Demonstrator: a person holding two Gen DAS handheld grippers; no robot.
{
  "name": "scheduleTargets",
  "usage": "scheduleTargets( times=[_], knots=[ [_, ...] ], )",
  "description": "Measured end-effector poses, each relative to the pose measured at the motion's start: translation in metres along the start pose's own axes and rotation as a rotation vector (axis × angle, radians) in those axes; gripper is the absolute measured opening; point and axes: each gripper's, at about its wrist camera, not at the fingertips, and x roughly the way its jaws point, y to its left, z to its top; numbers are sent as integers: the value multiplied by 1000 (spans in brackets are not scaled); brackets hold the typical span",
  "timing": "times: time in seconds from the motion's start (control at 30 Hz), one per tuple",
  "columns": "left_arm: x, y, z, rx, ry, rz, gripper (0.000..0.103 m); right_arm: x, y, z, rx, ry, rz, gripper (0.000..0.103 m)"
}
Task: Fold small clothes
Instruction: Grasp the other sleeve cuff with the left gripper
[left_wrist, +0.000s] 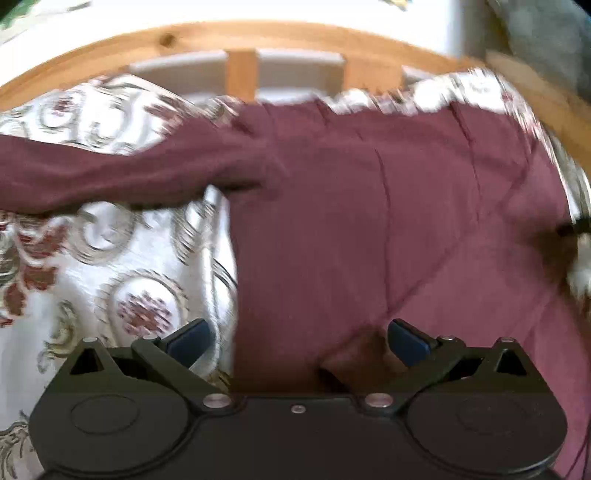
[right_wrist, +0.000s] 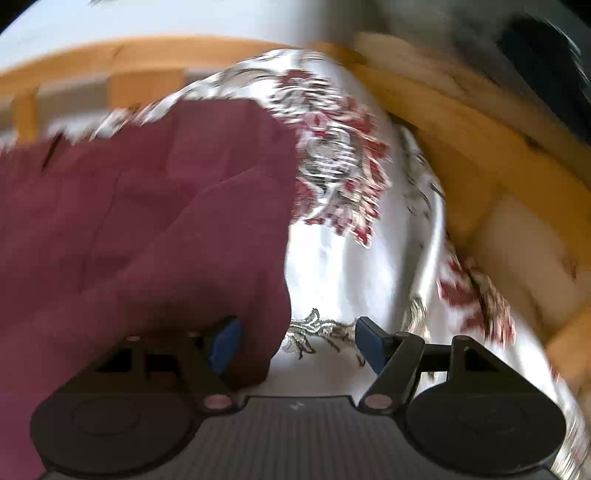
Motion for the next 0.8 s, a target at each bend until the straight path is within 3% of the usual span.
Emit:
scheduleTargets(
  times=[0.07, 0.2, 0.37, 0.47, 0.57, 0.67, 0.73, 0.8],
  knots=[
    [-16, 11, 9, -70, -76, 21, 102, -17, 0, 6, 56, -13, 49, 92],
    [-61, 43, 31, -182, -247, 95, 102, -64, 17, 5, 76, -86, 144, 103],
    [-103, 106, 57, -224, -341, 247, 102, -112, 39, -19, 57, -129, 288, 103],
    [-118, 155, 74, -207, -321, 404, 102, -129, 55, -31, -32, -172, 348, 103],
    [-141, 200, 91, -145, -368, 500, 102, -138, 73, -37, -163, -235, 361, 103],
    [-152, 241, 107, -69, -365, 481, 102, -141, 89, -42, -251, -264, 347, 103],
    [-154, 274, 119, -93, -345, 439, 102, -144, 95, -42, -289, -276, 345, 103],
    [-155, 302, 130, -145, -333, 349, 102, -149, 100, -46, -316, -291, 360, 103]
  ],
)
